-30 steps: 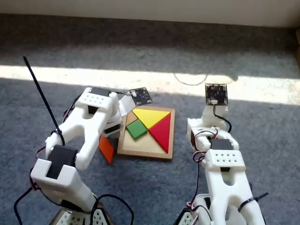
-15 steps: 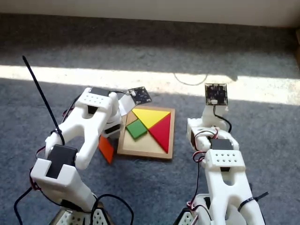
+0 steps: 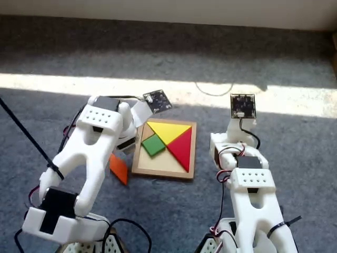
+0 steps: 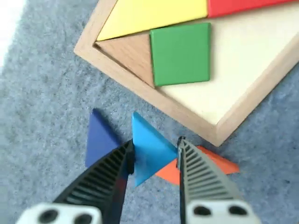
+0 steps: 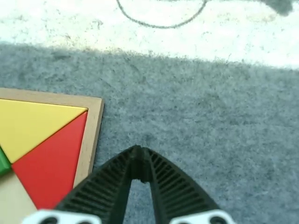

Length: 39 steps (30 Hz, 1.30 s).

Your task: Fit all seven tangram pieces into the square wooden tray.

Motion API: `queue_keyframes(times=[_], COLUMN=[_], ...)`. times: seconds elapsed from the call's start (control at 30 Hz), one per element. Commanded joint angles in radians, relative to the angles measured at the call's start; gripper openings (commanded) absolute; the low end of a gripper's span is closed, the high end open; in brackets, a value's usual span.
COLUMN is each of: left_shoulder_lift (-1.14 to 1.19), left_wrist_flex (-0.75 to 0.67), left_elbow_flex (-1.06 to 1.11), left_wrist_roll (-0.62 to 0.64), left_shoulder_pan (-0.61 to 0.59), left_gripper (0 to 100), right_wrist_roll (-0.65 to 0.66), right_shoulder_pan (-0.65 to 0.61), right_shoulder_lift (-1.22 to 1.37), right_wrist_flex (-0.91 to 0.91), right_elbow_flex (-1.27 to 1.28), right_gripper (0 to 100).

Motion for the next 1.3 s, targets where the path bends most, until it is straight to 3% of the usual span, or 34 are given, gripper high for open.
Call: queue_keyframes(times=[0.0,0.13,0.33,0.73,0.87,1.07,1.17,1.27], left_shoulder_lift=[-0.059,-0.053,-0.050,-0.050,-0.058,-0.051,-0.051,-0.050], left_wrist_flex=[0.008,-0.071,-0.218,-0.282,-0.264,-0.272,-0.298,-0.350], left_elbow_flex=[0.031,0.042,0.012,0.007,0.001,0.008,0.010,0.036], left_wrist_roll=[-0.098,-0.164,-0.104,0.726,1.080,1.336,1.544,1.735], left_shoulder_pan=[0.094,0.160,0.189,0.186,0.188,0.189,0.189,0.188], left_gripper=[9,9,9,9,8,8,1,2], right_wrist_roll=[0.003,-0.020,-0.081,-0.089,-0.089,-0.089,-0.089,-0.089], right_shoulder_pan=[0.024,0.062,0.120,0.122,0.122,0.120,0.120,0.120], right_shoulder_lift=[-0.035,-0.035,-0.035,-0.035,-0.035,-0.035,-0.035,-0.035], right_wrist_flex=[-0.021,-0.022,-0.022,-0.022,-0.022,-0.022,-0.022,-0.022], right_elbow_flex=[-0.008,-0.012,-0.015,-0.015,-0.015,-0.015,-0.015,-0.015], right_gripper=[0.5,0.5,0.5,0.5,0.5,0.5,0.5,0.5])
